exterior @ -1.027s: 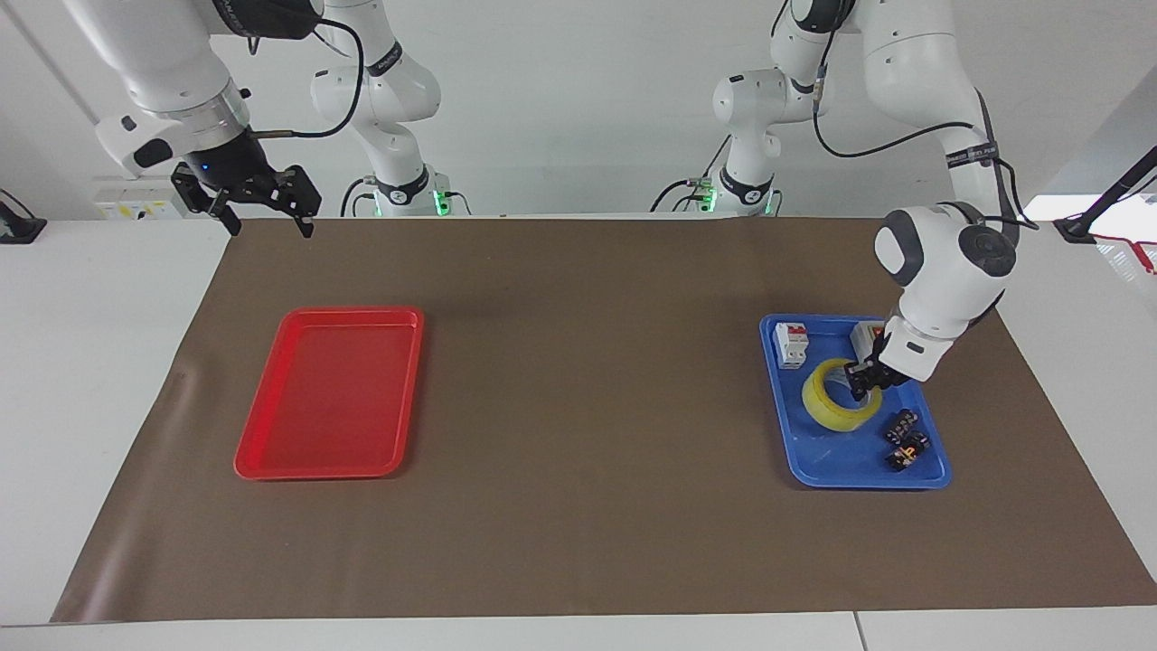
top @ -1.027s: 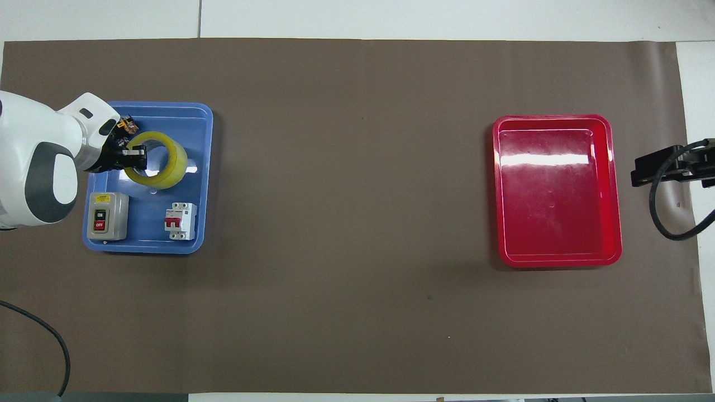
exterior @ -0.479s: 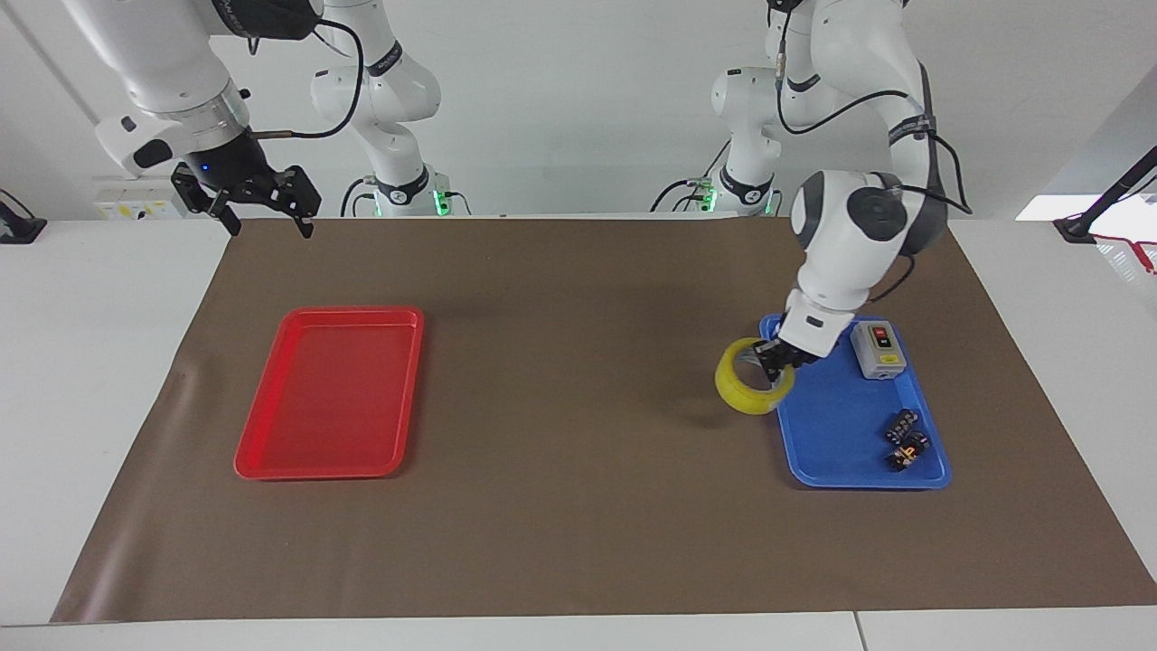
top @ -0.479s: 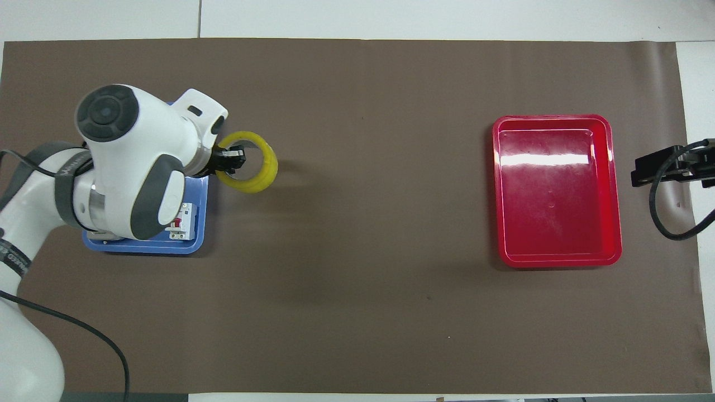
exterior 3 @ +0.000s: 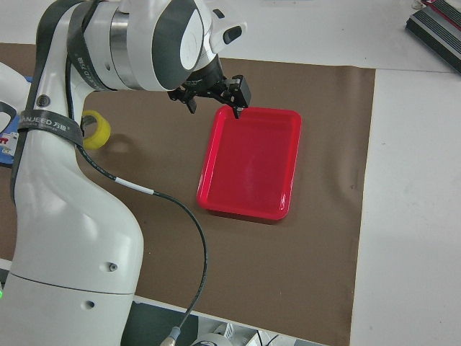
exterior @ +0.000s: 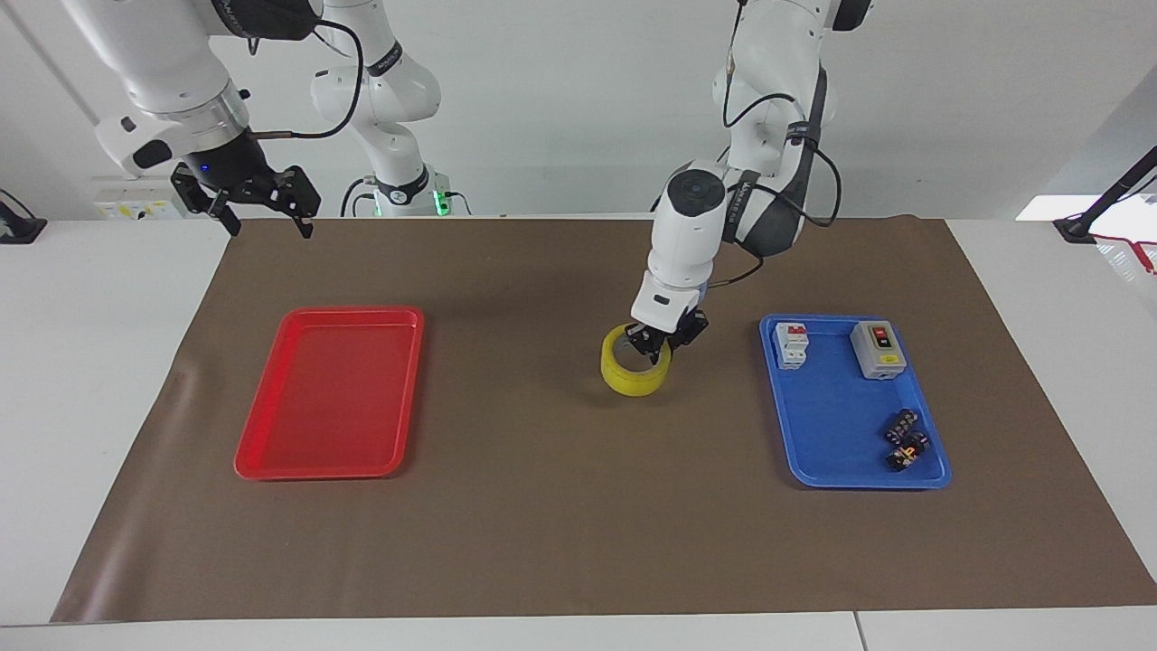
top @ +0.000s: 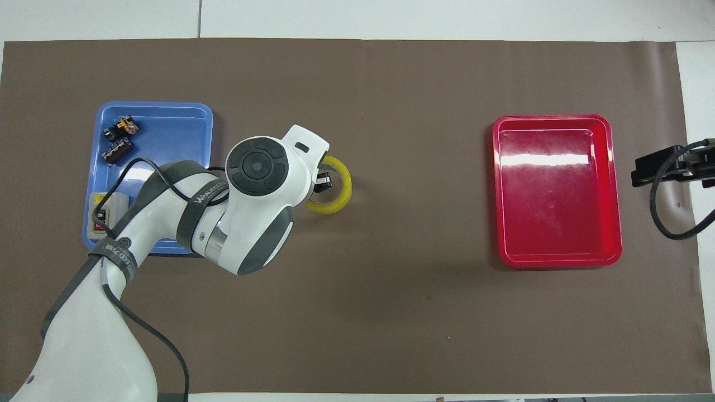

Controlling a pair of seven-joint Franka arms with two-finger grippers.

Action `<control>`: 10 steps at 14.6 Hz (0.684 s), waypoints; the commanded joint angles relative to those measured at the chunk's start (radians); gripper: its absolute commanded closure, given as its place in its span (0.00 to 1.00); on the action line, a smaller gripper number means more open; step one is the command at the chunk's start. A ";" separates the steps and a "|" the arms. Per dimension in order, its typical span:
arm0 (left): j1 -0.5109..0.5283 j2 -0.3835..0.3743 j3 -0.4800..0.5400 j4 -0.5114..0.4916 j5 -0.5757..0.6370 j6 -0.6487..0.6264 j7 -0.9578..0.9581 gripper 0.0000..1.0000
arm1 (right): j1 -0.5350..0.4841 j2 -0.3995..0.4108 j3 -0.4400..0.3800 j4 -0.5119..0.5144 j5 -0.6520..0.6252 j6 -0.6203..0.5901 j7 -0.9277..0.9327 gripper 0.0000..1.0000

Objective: Place and move tape with both arms
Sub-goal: 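Lift the yellow tape with the left gripper and set it mid-table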

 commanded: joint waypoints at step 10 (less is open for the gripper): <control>-0.109 0.099 0.016 0.015 0.036 0.049 -0.099 1.00 | -0.013 -0.009 0.002 -0.015 0.010 0.013 -0.021 0.00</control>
